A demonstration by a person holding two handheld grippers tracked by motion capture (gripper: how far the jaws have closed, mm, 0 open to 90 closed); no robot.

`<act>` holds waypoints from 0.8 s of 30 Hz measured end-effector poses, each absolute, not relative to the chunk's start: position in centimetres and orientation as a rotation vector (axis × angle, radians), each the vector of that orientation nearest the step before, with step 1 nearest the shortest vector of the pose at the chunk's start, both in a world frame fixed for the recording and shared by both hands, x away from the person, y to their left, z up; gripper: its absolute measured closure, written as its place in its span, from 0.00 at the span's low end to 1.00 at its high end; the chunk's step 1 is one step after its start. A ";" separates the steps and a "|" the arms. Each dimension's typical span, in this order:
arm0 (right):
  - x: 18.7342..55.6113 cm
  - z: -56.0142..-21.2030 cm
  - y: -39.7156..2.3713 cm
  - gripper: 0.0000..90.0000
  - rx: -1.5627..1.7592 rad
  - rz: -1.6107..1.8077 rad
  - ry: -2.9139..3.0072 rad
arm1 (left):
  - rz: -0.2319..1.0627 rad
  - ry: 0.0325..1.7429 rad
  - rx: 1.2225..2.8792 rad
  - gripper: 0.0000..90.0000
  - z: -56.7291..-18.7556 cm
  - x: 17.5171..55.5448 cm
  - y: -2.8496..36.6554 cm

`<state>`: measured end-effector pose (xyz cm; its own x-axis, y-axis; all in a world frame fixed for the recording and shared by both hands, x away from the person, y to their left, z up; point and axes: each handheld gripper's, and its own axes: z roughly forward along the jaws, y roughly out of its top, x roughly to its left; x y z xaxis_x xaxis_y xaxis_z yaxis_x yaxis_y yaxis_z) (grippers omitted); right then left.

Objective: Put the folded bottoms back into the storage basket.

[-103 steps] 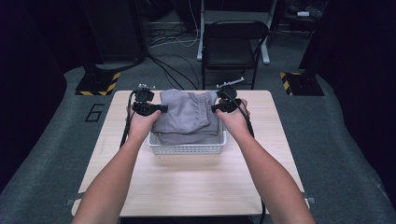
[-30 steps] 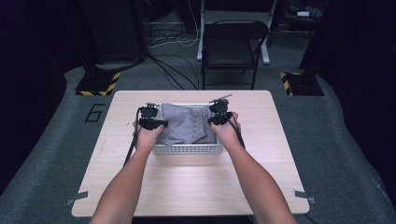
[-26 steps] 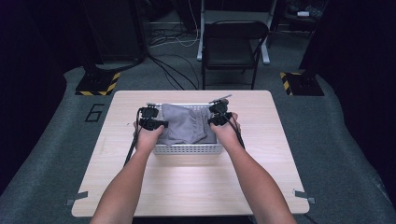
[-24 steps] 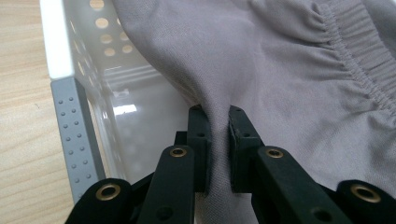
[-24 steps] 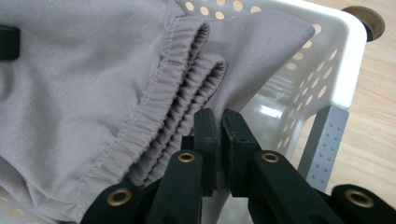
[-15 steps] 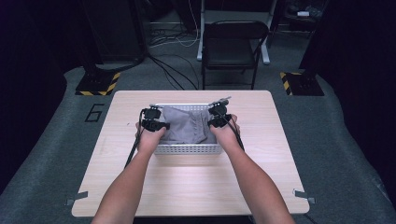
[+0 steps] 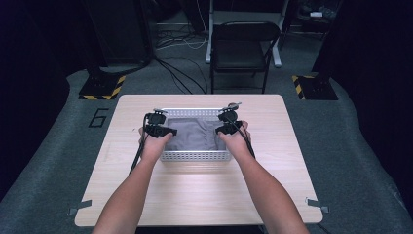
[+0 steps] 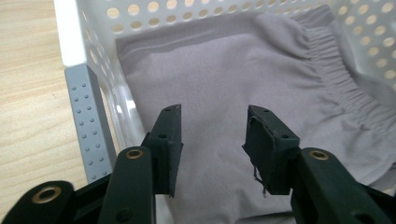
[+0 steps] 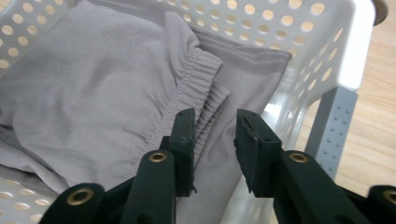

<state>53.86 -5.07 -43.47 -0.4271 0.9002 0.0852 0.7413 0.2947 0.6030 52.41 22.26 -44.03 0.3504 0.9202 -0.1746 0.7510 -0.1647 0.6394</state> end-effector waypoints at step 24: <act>53.1 -41.2 -5.8 0.56 1.422 0.887 2.296 | 0.368 1.365 1.943 0.48 -41.3 51.1 24.0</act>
